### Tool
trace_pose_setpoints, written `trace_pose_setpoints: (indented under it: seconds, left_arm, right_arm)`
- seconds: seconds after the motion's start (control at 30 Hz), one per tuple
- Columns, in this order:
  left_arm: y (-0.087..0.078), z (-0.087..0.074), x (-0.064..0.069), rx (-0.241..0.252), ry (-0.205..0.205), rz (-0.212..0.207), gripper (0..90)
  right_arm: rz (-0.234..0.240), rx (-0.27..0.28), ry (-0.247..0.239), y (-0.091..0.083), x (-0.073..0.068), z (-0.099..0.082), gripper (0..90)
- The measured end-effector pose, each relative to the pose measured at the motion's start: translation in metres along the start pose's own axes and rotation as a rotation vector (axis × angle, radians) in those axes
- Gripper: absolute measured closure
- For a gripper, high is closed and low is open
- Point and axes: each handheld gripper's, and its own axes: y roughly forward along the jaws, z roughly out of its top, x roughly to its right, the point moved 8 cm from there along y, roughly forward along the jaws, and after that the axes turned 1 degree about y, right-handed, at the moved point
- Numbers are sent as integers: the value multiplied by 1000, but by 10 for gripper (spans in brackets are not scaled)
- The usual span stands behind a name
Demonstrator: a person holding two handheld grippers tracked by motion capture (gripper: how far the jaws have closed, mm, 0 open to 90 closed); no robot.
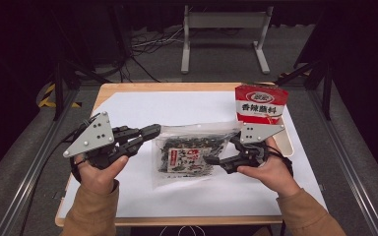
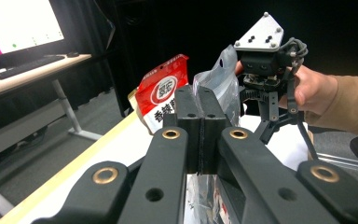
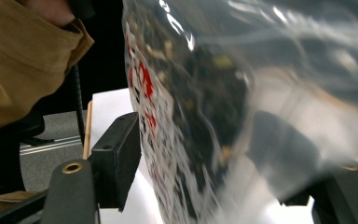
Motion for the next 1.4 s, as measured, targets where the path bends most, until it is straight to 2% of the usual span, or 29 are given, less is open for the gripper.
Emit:
trace_pose_setpoints:
  seconds: [0.07, 0.23, 0.37, 0.5, 0.67, 0.97, 1.1, 1.4]
  left_arm:
    - [1, 0, 1, 5, -3, -6, 900]
    - [0, 1, 0, 8, -3, -3, 900]
    - [-1, 1, 1, 11, -3, -10, 900]
    - [0, 2, 2, 5, 5, -13, 900]
    - [0, 1, 2, 4, 6, -14, 900]
    - [0, 1, 0, 12, -10, -15, 900]
    - [0, -1, -1, 8, -16, -17, 900]
    - [3, -3, -3, 11, -36, -30, 885]
  right_arm:
    - [9, 3, 1, 1, -1, 2, 365]
    - [39, -43, -17, 4, -5, -1, 474]
    - [43, -54, -25, 4, -5, -1, 486]
    - [52, -60, -28, 4, -5, 0, 551]
    - [93, -77, -28, 2, -10, 0, 648]
    - [137, -101, -22, -1, -14, 1, 707]
    - [158, -115, -4, -3, -16, 3, 720]
    - [164, -131, -1, -9, -16, 4, 730]
